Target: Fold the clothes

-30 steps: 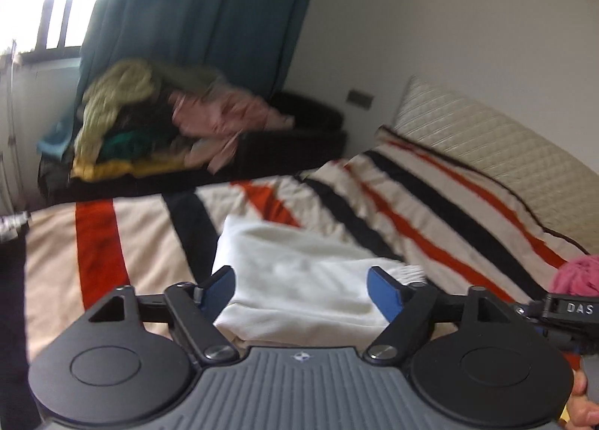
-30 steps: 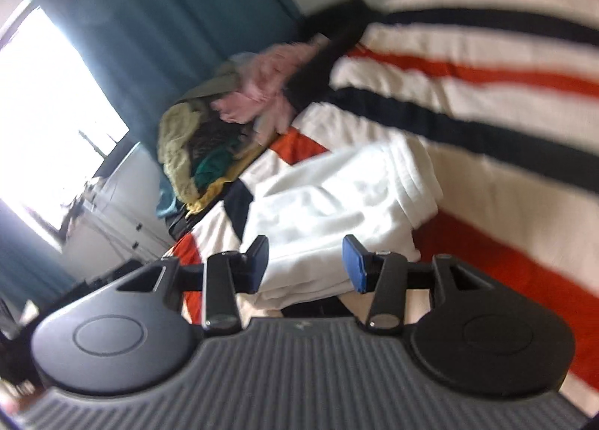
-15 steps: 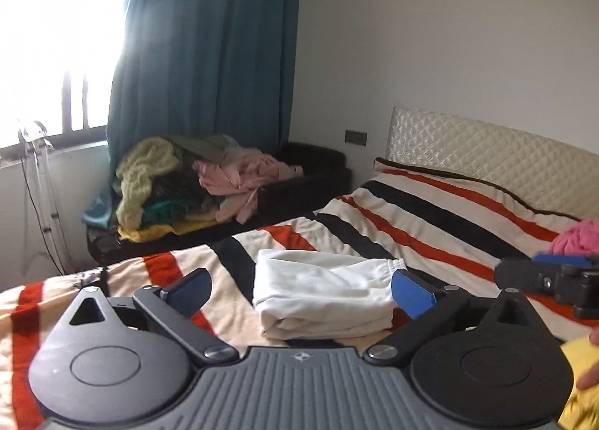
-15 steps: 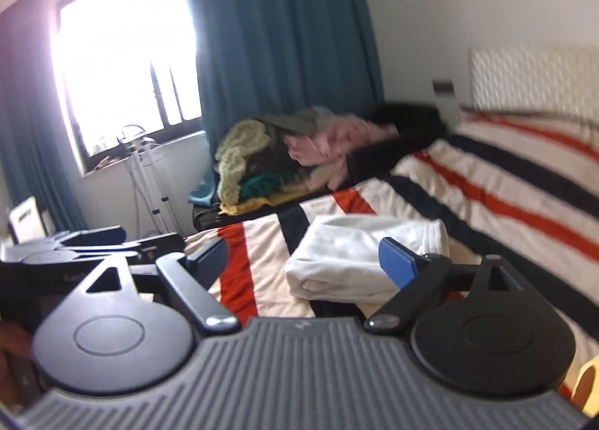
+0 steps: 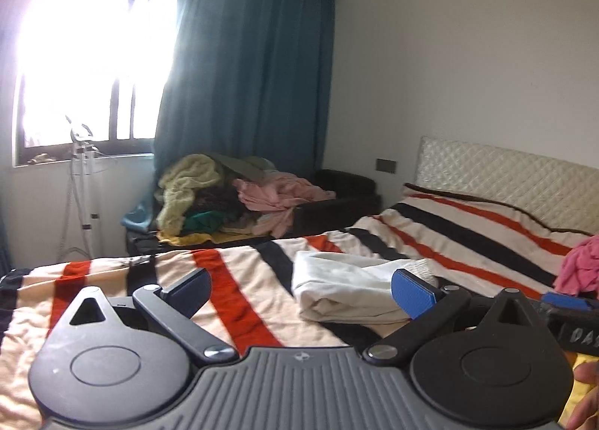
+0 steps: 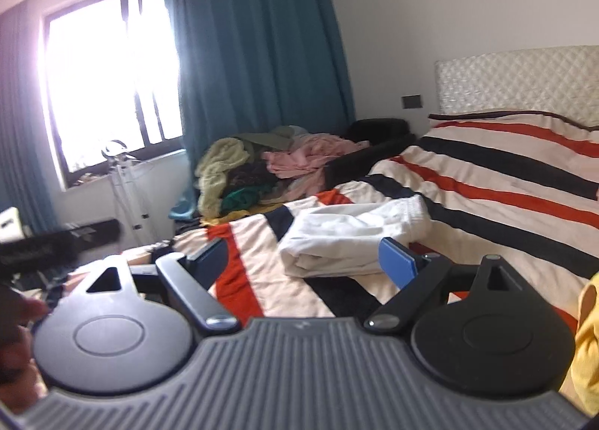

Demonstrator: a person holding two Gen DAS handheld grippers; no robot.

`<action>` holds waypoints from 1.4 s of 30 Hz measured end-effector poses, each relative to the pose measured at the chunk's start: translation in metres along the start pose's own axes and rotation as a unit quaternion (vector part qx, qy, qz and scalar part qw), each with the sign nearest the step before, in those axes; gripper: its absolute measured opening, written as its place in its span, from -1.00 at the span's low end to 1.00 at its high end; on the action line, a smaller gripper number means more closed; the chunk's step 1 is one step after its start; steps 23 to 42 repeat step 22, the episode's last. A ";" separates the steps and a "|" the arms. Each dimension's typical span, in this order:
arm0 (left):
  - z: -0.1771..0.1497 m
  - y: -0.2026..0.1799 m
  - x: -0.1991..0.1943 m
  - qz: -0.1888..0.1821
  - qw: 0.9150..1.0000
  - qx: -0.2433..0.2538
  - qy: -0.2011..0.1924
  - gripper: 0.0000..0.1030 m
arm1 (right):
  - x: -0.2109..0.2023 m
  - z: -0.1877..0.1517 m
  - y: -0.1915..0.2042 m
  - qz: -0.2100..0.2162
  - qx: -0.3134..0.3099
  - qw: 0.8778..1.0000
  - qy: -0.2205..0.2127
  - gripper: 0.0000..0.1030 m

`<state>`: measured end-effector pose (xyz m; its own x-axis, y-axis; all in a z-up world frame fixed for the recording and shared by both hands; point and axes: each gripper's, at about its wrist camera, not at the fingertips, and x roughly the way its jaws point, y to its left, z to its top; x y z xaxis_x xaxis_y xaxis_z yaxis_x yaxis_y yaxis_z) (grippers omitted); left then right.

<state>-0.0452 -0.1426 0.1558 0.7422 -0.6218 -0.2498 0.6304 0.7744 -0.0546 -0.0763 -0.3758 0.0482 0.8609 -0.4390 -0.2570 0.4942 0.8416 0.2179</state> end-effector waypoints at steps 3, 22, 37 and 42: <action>-0.016 0.006 -0.008 0.010 1.000 -0.012 -0.010 0.99 | 0.010 -0.021 0.001 -0.010 -0.004 1.000 0.016 0.72; -0.075 0.020 0.014 0.020 0.999 -0.015 0.046 0.99 | 0.038 -0.066 0.005 -0.048 -0.031 0.998 0.023 0.72; -0.075 0.020 0.014 0.020 0.999 -0.015 0.046 0.99 | 0.038 -0.066 0.005 -0.048 -0.031 0.998 0.023 0.72; -0.075 0.020 0.014 0.020 0.999 -0.015 0.046 0.99 | 0.038 -0.066 0.005 -0.048 -0.031 0.998 0.023 0.72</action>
